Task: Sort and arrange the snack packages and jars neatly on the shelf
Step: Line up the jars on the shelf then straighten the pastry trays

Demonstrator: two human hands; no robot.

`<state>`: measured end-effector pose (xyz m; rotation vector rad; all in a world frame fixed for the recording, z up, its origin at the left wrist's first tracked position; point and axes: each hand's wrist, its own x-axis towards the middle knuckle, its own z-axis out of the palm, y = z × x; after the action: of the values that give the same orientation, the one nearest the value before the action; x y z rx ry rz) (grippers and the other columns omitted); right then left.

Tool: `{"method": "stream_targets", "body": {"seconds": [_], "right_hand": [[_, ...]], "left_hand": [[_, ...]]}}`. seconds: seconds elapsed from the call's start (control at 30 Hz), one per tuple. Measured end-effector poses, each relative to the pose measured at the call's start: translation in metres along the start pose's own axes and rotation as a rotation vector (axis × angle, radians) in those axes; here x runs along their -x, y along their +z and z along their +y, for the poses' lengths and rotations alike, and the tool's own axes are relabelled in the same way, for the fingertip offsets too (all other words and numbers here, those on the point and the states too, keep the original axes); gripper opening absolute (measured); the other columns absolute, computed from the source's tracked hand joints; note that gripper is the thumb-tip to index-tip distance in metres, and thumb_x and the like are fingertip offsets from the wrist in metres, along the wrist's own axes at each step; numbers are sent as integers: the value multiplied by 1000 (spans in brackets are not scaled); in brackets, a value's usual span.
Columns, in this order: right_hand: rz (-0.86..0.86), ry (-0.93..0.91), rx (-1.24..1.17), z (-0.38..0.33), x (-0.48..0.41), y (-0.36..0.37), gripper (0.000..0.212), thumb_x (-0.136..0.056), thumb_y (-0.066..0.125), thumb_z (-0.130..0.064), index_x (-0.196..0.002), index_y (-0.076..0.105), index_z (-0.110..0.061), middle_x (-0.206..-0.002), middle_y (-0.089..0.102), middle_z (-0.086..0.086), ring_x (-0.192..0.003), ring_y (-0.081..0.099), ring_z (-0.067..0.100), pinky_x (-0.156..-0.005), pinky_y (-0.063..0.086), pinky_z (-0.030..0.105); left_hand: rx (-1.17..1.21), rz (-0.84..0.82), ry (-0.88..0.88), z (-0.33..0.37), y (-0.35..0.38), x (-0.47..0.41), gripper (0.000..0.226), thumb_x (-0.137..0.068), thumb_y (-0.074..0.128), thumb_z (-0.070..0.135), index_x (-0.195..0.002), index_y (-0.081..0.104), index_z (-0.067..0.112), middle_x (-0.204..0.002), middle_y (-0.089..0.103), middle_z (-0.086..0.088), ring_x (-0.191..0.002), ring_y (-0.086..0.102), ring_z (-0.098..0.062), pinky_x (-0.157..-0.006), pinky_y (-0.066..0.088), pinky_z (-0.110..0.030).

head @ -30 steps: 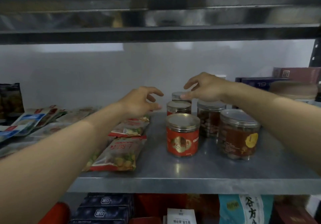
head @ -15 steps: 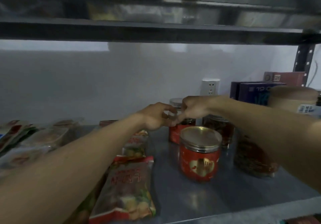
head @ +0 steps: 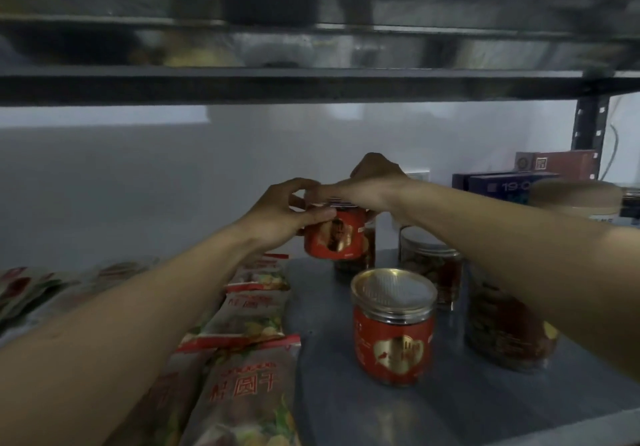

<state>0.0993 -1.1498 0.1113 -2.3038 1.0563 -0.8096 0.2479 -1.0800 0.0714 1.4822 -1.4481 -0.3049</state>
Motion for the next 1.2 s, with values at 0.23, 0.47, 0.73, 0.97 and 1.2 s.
{"method": "stream_targets", "body": {"seconds": [0.23, 0.47, 0.73, 0.97, 1.2], "right_hand": [[-105, -52, 16, 9, 1, -15, 72, -64, 79, -60, -117, 57, -16, -101, 58, -2, -98, 60, 18, -90, 53, 35], [-191, -22, 193, 29, -6, -6, 72, -62, 81, -55, -117, 57, -16, -113, 61, 3, -103, 58, 20, -70, 51, 29], [-348, -44, 341, 44, -13, -1, 72, -74, 72, -55, -134, 49, -24, -139, 50, 2, -125, 46, 22, -104, 42, 39], [-343, -28, 376, 57, -19, 1, 72, -69, 74, -59, -126, 53, -20, -127, 56, 3, -116, 52, 22, -99, 47, 40], [-349, -58, 401, 65, -25, 2, 73, -64, 77, -60, -120, 53, -19, -117, 59, 2, -107, 56, 20, -89, 50, 35]], "left_hand": [[-34, 31, -73, -1, 9, -1, 64, -72, 77, 42, -128, 53, 22, -110, 64, -4, -97, 65, -15, -86, 56, -34], [-131, -77, -110, -15, 24, 1, 69, -75, 79, 32, -136, 50, 19, -121, 60, -7, -104, 60, -17, -79, 50, -22], [-213, -137, -120, -35, 39, -3, 76, -73, 79, 33, -140, 47, 14, -131, 56, -7, -115, 55, -20, -95, 49, -33], [-232, -150, -116, -38, 50, -9, 75, -74, 80, 30, -139, 47, 14, -132, 56, -6, -117, 55, -21, -97, 49, -35], [-243, -151, -121, -42, 57, -10, 73, -74, 80, 33, -137, 48, 16, -129, 57, -6, -115, 55, -19, -89, 47, -28]]}}
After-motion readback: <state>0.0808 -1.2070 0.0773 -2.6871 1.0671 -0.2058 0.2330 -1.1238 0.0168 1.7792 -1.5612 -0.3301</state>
